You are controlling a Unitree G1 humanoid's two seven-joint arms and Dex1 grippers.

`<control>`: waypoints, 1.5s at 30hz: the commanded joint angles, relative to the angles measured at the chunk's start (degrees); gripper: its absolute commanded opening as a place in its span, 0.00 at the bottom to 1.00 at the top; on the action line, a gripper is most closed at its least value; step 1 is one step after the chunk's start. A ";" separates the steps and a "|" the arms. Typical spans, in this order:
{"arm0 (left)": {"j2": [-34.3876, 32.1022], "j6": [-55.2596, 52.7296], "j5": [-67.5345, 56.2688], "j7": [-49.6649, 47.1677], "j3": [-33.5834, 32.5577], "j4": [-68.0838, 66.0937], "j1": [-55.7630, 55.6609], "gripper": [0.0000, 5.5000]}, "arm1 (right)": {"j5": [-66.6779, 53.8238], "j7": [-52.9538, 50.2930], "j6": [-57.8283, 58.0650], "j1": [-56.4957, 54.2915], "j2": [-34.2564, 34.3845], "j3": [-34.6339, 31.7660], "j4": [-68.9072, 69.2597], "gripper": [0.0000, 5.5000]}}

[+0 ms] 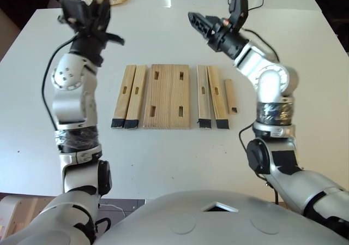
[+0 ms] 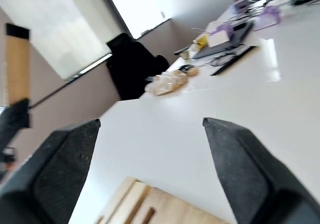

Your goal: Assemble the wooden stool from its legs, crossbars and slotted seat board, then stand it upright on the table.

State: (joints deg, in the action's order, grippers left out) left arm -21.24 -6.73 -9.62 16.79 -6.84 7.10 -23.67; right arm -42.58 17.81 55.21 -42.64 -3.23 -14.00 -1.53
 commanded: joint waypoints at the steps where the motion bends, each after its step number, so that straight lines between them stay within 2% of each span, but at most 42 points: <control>1: 0.30 6.46 5.15 1.62 5.62 4.02 0.88 0.08 | -13.57 -0.48 13.50 -9.91 -3.73 -5.83 2.43 0.69; 8: 1.09 7.36 3.62 5.03 8.70 10.03 4.20 0.08 | -25.14 -6.10 21.32 -14.35 -3.75 -9.65 0.95 0.69; 13: 3.43 5.48 -1.09 6.08 8.92 12.24 4.58 0.08 | -26.96 -8.05 21.09 -14.09 -4.60 -8.79 0.88 0.69; 25: 3.90 3.40 -3.45 7.72 9.84 15.14 7.02 0.08 | -27.21 -7.98 18.36 -14.83 -6.67 -7.54 0.00 0.69; 40: 2.84 4.67 -3.64 11.76 11.86 12.70 10.42 0.08 | -24.30 -5.77 13.26 -13.44 -8.83 -4.22 1.65 0.26; 45: 1.66 3.77 -4.93 13.37 11.63 12.68 11.08 0.08 | -23.71 -4.45 12.02 -12.28 -9.40 -3.50 3.18 0.24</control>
State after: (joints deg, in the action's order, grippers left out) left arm -18.33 -1.22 -14.21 28.05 4.30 20.28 -13.78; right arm -66.40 12.24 69.45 -54.49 -11.71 -17.62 -0.45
